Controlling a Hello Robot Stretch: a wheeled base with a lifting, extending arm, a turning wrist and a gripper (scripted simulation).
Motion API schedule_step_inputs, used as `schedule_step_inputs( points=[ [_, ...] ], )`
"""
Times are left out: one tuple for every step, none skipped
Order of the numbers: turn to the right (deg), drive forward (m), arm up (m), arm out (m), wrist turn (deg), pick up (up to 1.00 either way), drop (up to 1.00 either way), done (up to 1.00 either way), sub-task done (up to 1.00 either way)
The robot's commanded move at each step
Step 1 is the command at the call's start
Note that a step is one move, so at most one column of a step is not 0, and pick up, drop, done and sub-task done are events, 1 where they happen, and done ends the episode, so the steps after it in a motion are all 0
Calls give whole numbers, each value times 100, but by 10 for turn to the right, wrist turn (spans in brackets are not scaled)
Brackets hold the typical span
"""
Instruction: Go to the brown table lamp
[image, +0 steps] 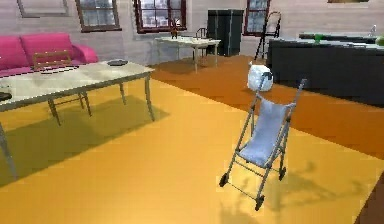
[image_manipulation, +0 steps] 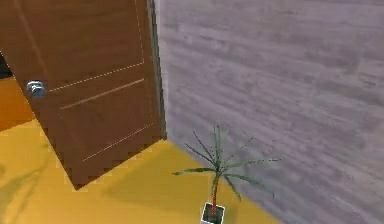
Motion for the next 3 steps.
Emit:
schedule_step_inputs(
  points=[
    [-150, 0, 0, 0, 0, 0, 0, 0, 0],
    [0, 100, 0, 0, 0, 0, 0, 0, 0],
    [-30, 0, 0, 0, 0, 0, 0, 0, 0]
  ],
)
